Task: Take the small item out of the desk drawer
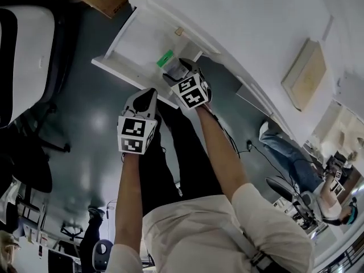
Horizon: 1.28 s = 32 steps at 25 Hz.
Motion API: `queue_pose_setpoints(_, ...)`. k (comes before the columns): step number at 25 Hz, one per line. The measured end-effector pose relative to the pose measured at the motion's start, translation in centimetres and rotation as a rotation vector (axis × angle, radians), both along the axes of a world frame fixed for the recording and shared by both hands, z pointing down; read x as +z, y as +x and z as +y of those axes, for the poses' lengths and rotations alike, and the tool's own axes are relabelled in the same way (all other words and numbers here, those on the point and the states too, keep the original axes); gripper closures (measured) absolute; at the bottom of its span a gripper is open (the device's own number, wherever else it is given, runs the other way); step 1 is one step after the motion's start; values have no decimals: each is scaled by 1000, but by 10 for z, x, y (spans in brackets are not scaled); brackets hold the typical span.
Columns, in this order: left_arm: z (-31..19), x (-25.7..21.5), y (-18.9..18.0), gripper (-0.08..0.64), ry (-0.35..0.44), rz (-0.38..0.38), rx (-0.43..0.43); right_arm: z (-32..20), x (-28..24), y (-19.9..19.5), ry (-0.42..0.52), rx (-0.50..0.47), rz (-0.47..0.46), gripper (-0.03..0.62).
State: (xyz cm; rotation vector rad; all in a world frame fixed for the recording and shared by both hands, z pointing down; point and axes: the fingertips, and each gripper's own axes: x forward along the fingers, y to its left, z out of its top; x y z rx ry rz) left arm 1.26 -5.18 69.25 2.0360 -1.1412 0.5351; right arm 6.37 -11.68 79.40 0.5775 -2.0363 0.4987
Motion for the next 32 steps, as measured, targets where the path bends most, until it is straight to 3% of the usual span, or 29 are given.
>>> queue_pose_setpoints(10,17,-34,-10,545,7,-50,-23,16,-72,22,27,162,-88,242)
queue_pose_setpoints(18,38,-102,-8,545,28,-68,-14,45,-152,36,20,233,-156,242)
queue_pose_setpoints(32,89,-208,-28,545,59,-67,-93,115,-284,11,43,322,-335,242)
